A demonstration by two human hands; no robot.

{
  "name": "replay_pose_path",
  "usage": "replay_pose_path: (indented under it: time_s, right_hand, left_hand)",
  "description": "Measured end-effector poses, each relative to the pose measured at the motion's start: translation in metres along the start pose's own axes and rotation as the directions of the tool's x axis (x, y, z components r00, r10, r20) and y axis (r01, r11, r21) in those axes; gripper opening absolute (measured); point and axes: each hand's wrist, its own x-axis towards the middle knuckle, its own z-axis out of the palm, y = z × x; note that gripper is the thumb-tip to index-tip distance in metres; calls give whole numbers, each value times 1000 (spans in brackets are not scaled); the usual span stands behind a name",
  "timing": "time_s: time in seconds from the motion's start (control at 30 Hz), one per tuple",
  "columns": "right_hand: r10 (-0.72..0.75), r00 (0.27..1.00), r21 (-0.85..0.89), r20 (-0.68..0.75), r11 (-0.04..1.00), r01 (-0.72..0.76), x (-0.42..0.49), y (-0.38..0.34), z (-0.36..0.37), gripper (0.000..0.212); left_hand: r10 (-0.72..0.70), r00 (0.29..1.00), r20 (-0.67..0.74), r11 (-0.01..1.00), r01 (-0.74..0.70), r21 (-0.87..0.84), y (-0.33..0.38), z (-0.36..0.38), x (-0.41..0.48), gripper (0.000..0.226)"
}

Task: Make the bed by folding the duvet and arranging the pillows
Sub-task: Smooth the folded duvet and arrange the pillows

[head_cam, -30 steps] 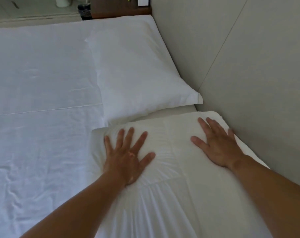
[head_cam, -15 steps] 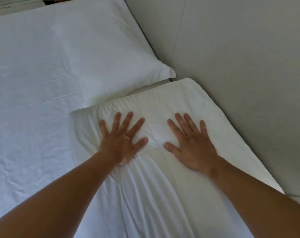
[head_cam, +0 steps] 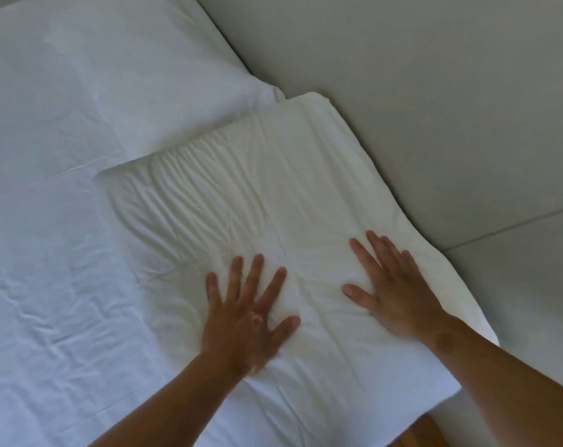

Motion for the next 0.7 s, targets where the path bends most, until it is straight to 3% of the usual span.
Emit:
replay_pose_path:
  time_s: [0.33, 0.43, 0.57, 0.7]
  right_hand:
    - [133, 987, 26, -92, 991, -131, -23, -25, -6, 84]
    - [156, 984, 55, -85, 987, -152, -12, -44, -24, 88]
    - [27, 988, 40, -149, 999, -22, 46, -79, -74, 90]
    - [-155, 968, -13, -196, 988, 155, 153, -118, -124, 82]
  left_hand:
    - [-28, 999, -22, 1000, 28, 10, -26, -6, -38, 79]
    - [-101, 995, -22, 995, 101, 9, -56, -24, -42, 76]
    - [-300, 953, -27, 951, 297, -84, -111, -78, -9, 72]
    - [-356, 933, -42, 925, 346, -157, -154, -128, 59, 71]
